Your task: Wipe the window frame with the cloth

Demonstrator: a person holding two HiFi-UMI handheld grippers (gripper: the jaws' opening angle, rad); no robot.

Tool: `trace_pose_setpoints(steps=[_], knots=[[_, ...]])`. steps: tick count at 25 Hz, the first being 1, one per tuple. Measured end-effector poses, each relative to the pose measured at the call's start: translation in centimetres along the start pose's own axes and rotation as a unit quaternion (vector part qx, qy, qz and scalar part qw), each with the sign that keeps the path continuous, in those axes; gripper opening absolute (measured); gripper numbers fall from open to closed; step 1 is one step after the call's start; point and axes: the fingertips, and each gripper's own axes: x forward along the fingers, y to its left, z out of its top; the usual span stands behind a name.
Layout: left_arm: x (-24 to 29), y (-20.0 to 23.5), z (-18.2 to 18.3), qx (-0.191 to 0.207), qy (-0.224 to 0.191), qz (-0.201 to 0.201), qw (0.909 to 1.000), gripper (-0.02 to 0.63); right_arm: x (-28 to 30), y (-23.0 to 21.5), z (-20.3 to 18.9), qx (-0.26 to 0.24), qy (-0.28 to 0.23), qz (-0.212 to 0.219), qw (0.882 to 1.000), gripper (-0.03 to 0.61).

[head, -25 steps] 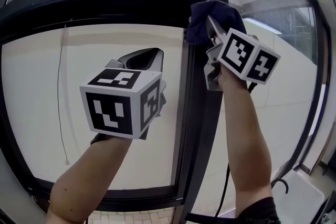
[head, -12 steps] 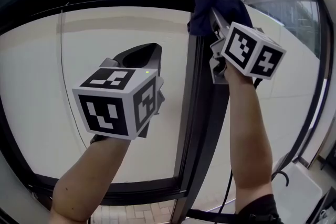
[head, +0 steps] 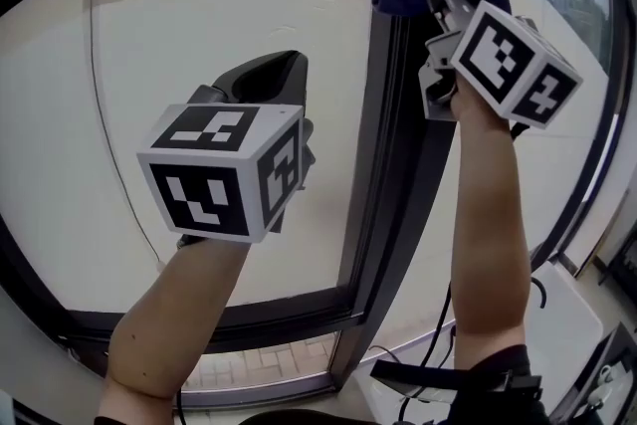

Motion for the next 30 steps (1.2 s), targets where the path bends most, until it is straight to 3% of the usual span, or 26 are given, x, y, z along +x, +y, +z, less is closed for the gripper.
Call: trace_pose_setpoints(steps=[6, 11, 19, 30], knots=[[-0.3, -1.1, -3.2, -0.02, 0.017, -0.032, 0.9992, -0.006, -1.0, 0.3, -1.0, 0.001, -0.006, -0.013, 1.0, 0.067], [-1.7, -3.3, -3.0, -0.02, -0.018, -0.083, 0.9962, -0.006, -2.3, 0.3, -2.2, -0.006, -0.012, -0.021, 1.0, 0.067], [-2.6, -2.8, -4.3, -0.007, -0.011, -0.073, 0.9973, -0.006, -4.4, 0.3, -4.6, 0.015, -0.004, -0.041, 0.999, 0.067], [-3.7, -2.3, -8.7, -0.035, 0.031, -0.073, 0.9962, -0.006, -7.0, 1.5, -7.5, 0.02, 0.008, -0.05, 0.999, 0.067]])
